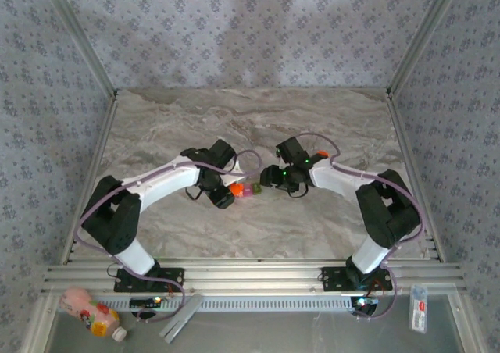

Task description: Sort the pills into containers

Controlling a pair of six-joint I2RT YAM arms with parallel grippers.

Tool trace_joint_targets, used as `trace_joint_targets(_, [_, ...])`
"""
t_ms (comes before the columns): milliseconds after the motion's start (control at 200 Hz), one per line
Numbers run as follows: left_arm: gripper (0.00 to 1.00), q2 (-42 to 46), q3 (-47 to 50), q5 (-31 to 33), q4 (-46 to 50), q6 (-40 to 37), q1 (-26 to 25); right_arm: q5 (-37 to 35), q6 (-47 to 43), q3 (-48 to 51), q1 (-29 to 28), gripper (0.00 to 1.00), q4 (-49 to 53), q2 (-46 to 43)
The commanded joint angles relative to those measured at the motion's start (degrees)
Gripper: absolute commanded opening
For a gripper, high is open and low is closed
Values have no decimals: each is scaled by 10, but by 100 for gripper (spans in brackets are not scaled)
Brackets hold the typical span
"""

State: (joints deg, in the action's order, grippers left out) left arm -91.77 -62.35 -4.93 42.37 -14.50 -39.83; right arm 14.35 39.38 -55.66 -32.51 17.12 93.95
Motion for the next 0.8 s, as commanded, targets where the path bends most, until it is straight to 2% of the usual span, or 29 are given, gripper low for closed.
trace_joint_targets(0, [0,35,19,-30,-49,10,3,-21,-12,-17,16,60,41,-32])
trace_joint_targets(255, [0,94,58,-44,-129,27,2,-42,-19,-23,60,62,79,-80])
trace_joint_targets(795, [0,226,149,-39,-392,73,1,-70,-28,-66,173,62,138,-117])
